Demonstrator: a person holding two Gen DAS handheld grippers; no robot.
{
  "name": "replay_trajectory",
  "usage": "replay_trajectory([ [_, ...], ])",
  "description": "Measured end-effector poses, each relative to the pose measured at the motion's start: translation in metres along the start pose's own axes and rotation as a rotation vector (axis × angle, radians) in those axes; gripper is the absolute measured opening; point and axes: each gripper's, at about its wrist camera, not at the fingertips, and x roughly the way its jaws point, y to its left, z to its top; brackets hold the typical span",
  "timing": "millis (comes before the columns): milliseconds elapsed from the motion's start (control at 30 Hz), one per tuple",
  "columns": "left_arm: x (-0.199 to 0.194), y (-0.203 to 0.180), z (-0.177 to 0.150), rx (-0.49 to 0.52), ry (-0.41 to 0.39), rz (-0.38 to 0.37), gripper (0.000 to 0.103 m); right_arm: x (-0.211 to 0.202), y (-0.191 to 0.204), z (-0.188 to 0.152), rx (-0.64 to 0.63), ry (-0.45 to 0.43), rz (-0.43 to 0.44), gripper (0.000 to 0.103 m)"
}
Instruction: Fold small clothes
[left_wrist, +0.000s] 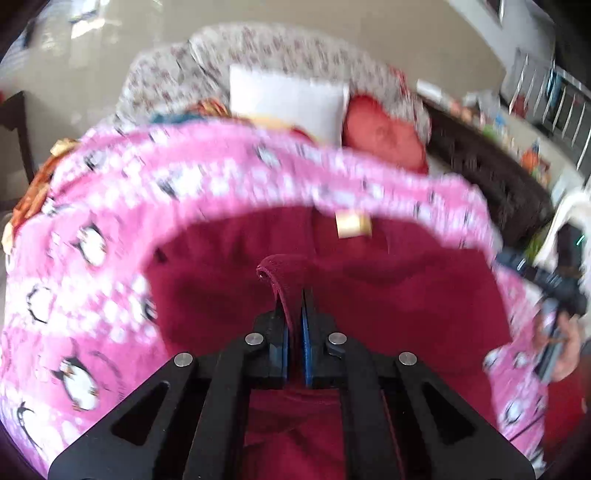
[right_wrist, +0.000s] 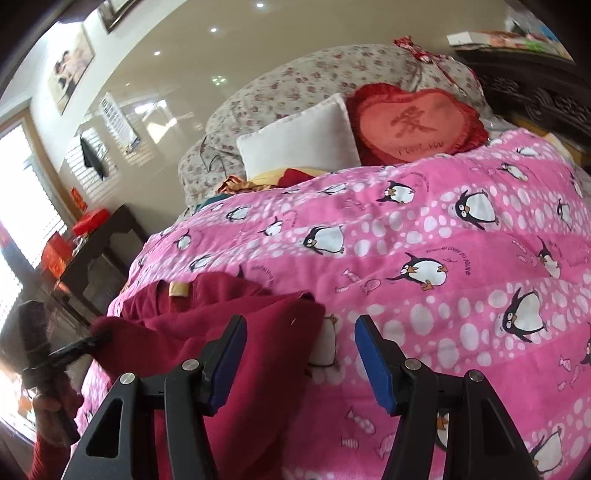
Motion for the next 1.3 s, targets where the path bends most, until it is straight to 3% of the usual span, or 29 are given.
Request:
replay_trajectory([
  [100, -0.020, 0.021, 0.008, -0.058, -0.058, 0.039, 0.004, 0.005, 0.002, 0.005, 0.015, 0.010, 0.030, 0.059],
  [233, -0.006, 0.043, -0.006, -0.098, 0.014, 0.071, 0.004, 0.011, 0.014, 0.005, -0.021, 0.024, 0.048, 0.063],
  [367, 0.007, 0.035, -0.017, -0.087, 0.038, 0.072, 0.004, 0.035, 0.019, 0.004, -0.032, 0.090, 0.026, 0.064],
  [433, 0.009, 0.033, -0.015, -0.097, 0.037, 0.058, 0.004, 0.051, 0.020, 0.003, -0.028, 0.137, 0.064, 0.051],
  [467, 0.010, 0.032, -0.014, -0.096, 0.037, 0.058, 0.004, 0.053, 0.025, 0.005, -0.065, 0.125, 0.032, 0.027],
  [600, 0.013, 0.031, -0.012, -0.091, 0.044, 0.067, 0.004, 0.051, 0.038, 0.011, -0.169, 0.070, -0.064, 0.020],
  [667, 0.028, 0.035, -0.020, -0.089, 0.082, 0.106, 0.004, 0.066, 0.039, 0.006, -0.223, 0.069, -0.164, 0.020],
  [733, 0.042, 0.039, -0.029, -0.089, 0.107, 0.153, 0.006, 0.073, 0.034, 0.003, -0.206, 0.059, -0.179, 0.023],
  [767, 0.043, 0.043, -0.033, -0.100, 0.105, 0.150, 0.007, 0.070, 0.031, 0.004, -0.178, 0.051, -0.169, 0.030],
  [800, 0.039, 0.045, -0.034, -0.111, 0.095, 0.135, 0.007, 0.061, 0.030, 0.004, -0.156, 0.040, -0.171, 0.046],
  [833, 0.033, 0.046, -0.034, -0.122, 0.089, 0.116, 0.009, 0.051, 0.030, 0.004, -0.146, 0.031, -0.187, 0.052],
  [867, 0.024, 0.047, -0.035, -0.128, 0.083, 0.109, 0.012, 0.039, 0.031, 0.001, -0.141, 0.026, -0.192, 0.053],
  [933, 0.008, 0.045, -0.037, -0.110, 0.067, 0.124, 0.024, 0.013, 0.036, -0.009, -0.143, 0.049, -0.128, 0.053],
  [1000, -0.006, 0.041, -0.042, -0.101, 0.052, 0.112, 0.029, -0.007, 0.045, -0.027, -0.159, 0.078, -0.063, 0.053],
  [1067, -0.012, 0.034, -0.050, -0.098, 0.044, 0.082, 0.038, -0.013, 0.057, -0.046, -0.207, 0.116, -0.059, 0.053],
  [1100, -0.011, 0.030, -0.052, -0.090, 0.040, 0.085, 0.048, -0.012, 0.065, -0.057, -0.245, 0.129, -0.066, 0.053],
  [1133, -0.008, 0.026, -0.055, -0.080, 0.037, 0.099, 0.050, -0.008, 0.071, -0.065, -0.282, 0.140, -0.084, 0.053],
  [1233, 0.015, 0.024, -0.060, -0.060, 0.086, 0.174, 0.050, 0.020, 0.075, -0.088, -0.405, 0.202, -0.299, 0.053],
  [1267, 0.027, 0.030, -0.063, -0.070, 0.132, 0.167, 0.050, 0.031, 0.068, -0.094, -0.418, 0.216, -0.358, 0.054],
  [1300, 0.032, 0.036, -0.065, -0.096, 0.160, 0.145, 0.050, 0.034, 0.062, -0.097, -0.399, 0.222, -0.342, 0.054],
])
